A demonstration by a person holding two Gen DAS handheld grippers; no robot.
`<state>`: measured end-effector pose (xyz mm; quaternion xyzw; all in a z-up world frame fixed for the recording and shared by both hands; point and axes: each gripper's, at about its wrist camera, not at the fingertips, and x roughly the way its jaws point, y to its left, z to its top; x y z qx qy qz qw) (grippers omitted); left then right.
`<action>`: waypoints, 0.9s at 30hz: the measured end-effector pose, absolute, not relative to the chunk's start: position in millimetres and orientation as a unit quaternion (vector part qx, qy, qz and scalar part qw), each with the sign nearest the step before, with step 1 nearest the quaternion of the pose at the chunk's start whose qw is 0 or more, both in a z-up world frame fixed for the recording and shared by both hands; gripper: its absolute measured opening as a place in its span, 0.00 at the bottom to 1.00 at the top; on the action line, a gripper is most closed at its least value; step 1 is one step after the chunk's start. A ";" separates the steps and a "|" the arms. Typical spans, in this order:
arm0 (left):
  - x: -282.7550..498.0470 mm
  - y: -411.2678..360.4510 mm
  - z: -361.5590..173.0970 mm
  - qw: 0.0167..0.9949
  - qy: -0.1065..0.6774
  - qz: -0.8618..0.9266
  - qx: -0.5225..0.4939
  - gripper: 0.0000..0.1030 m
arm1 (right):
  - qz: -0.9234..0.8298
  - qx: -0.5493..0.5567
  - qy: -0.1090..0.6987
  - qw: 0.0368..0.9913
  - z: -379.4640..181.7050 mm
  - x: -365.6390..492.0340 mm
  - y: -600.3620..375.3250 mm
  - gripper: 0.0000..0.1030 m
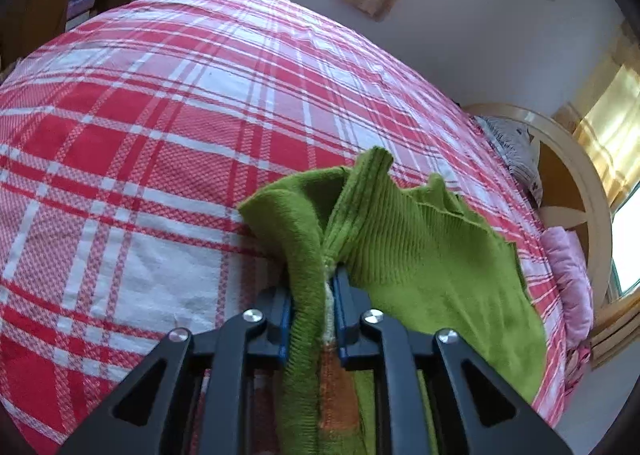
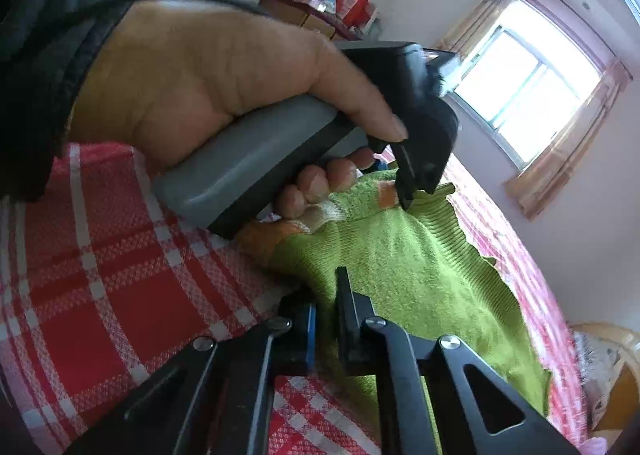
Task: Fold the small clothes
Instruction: 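Lift the held edge with both grippers and fold it over the sweater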
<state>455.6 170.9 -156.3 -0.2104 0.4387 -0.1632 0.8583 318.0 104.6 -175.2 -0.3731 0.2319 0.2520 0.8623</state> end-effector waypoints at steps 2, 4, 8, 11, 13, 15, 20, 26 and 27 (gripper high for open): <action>456.8 175.8 -155.2 0.848 0.441 -0.164 -0.244 0.16 | 0.260 -0.350 0.231 0.870 -168.0 320.7 96.7 0.06; 454.8 180.9 -148.8 0.839 0.435 -0.171 -0.278 0.16 | 0.270 -0.318 0.232 0.879 -157.8 324.5 84.3 0.06; 449.7 174.7 -124.7 0.838 0.426 -0.182 -0.289 0.16 | 0.284 -0.239 0.240 0.897 -136.9 330.0 56.5 0.06; 445.0 165.1 -108.8 0.842 0.419 -0.187 -0.283 0.16 | 0.290 -0.193 0.241 0.906 -123.5 330.9 35.3 0.06; 443.3 157.0 -100.3 0.844 0.417 -0.188 -0.281 0.16 | 0.293 -0.168 0.244 0.909 -116.0 332.1 20.4 0.06; 442.1 149.9 -93.9 0.846 0.414 -0.188 -0.279 0.16 | 0.293 -0.142 0.248 0.913 -109.9 333.7 3.2 0.06; 440.3 133.5 -82.0 0.849 0.405 -0.186 -0.282 0.16 | 0.292 -0.098 0.256 0.916 -109.0 331.3 -36.2 0.06; 435.5 107.8 -68.1 0.854 0.398 -0.190 -0.276 0.16 | 0.299 -0.029 0.260 0.918 -100.1 332.2 -66.2 0.06; 435.2 103.0 -65.4 0.855 0.396 -0.194 -0.274 0.16 | 0.299 -0.019 0.258 0.919 -99.1 333.2 -71.6 0.06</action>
